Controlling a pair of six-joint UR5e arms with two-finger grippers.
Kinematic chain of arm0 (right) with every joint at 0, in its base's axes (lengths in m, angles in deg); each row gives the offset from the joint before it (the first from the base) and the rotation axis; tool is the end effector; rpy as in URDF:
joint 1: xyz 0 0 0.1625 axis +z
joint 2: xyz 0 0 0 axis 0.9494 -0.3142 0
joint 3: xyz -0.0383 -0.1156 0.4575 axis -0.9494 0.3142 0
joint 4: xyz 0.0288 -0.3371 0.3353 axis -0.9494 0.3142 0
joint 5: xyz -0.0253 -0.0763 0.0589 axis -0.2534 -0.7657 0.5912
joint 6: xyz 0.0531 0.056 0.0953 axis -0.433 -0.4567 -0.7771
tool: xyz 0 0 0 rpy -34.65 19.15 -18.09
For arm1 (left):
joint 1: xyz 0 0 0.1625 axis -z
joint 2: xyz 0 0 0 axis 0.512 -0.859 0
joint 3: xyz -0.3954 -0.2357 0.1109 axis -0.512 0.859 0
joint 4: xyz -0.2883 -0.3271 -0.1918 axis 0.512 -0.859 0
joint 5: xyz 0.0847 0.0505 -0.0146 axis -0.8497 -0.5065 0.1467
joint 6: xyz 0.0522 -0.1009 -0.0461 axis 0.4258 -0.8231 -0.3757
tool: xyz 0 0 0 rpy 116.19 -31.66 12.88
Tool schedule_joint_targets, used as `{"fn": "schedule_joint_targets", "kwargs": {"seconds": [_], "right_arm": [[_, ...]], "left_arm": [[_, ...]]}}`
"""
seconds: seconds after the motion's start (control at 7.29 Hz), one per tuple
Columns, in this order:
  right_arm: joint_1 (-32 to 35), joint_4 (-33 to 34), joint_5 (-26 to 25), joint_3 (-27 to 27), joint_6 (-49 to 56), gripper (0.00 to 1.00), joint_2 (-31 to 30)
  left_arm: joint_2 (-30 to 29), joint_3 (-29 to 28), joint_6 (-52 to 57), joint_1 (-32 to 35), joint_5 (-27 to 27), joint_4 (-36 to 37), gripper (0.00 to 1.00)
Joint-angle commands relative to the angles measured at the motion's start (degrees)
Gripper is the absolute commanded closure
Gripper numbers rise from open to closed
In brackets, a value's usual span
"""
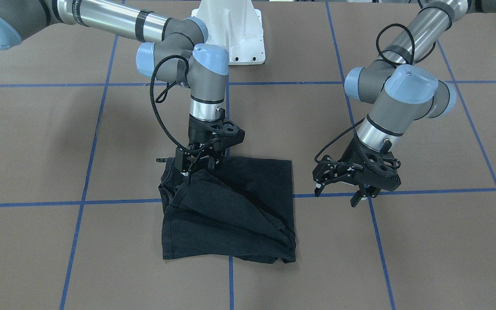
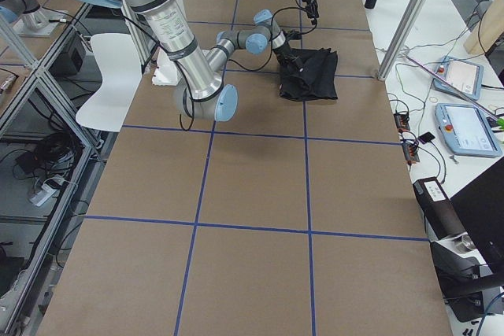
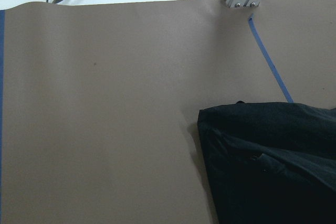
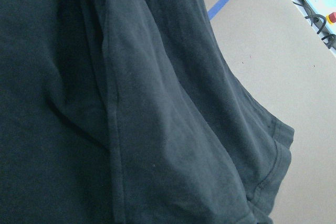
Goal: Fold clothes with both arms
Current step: 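Press the folded shirt's top with the right gripper while left arm holds back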
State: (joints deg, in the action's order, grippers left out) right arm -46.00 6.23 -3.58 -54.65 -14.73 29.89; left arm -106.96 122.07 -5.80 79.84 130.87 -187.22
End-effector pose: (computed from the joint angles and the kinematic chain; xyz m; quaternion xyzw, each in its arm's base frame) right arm -0.6896 -0.5240 0.2400 0.3593 -0.1420 -0.2451 0.8892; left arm 0.4564 -0.6699 0.3424 0.2640 0.4771 0.0042 0.8382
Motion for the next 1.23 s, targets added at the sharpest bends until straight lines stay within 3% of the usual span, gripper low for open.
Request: {"fn": "schedule_joint_targets", "kwargs": {"seconds": [0.0,0.14,0.41,0.82,0.96,1.1], "right_arm": [[-0.3,0.0,-1.3,0.8,4.8,0.51,0.2],[0.2,-0.3,-1.4,0.4,7.1,0.73,0.2],[1.7,-0.5,-1.3,0.3,7.7,0.90,0.3],[6.4,-0.5,-1.2,1.2,8.9,0.99,0.4],[7.8,-0.5,-1.1,4.9,8.9,1.00,2.7],[8.5,-4.3,-1.2,12.7,8.6,0.99,7.1]], "left_arm": [[0.0,-0.3,-0.1,0.0,0.0,-0.1,0.00],[0.0,-0.4,-0.1,0.0,-0.1,-0.2,0.00],[0.9,-0.4,-0.1,-0.1,-0.1,-0.3,0.00],[0.9,-0.4,-0.1,-0.1,-0.1,-0.3,0.00],[1.0,-0.4,-0.1,-0.1,-0.1,-0.3,0.00],[1.0,-0.4,-0.1,-0.1,-0.2,-0.3,0.00]]}}
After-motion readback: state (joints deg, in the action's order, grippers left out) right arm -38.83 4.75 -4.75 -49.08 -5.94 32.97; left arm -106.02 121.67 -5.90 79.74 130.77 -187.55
